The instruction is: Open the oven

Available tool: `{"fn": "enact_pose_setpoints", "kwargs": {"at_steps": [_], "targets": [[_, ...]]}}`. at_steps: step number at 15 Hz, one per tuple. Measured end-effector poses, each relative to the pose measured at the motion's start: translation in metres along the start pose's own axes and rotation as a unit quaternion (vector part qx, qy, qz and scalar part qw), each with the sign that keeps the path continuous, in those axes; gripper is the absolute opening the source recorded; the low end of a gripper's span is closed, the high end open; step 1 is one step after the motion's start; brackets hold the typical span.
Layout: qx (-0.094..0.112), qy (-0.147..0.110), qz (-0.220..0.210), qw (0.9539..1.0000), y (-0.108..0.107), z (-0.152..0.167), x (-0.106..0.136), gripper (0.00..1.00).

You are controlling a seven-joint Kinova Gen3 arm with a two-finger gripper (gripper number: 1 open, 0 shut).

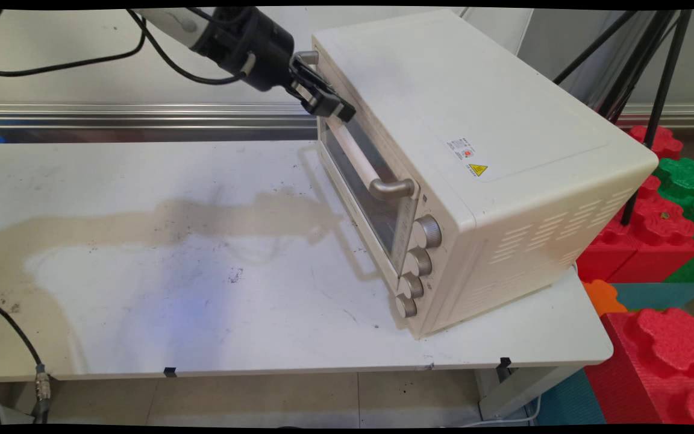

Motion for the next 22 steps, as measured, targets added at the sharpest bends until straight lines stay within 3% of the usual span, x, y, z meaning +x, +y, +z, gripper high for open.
{"fn": "enact_pose_setpoints", "kwargs": {"at_steps": [12,22], "targets": [[0.010,-0.020,-0.020,0.9995,0.004,0.019,-0.018,0.00],[0.011,-0.065,-0.013,0.9977,0.005,-0.003,-0.068,0.00]]}}
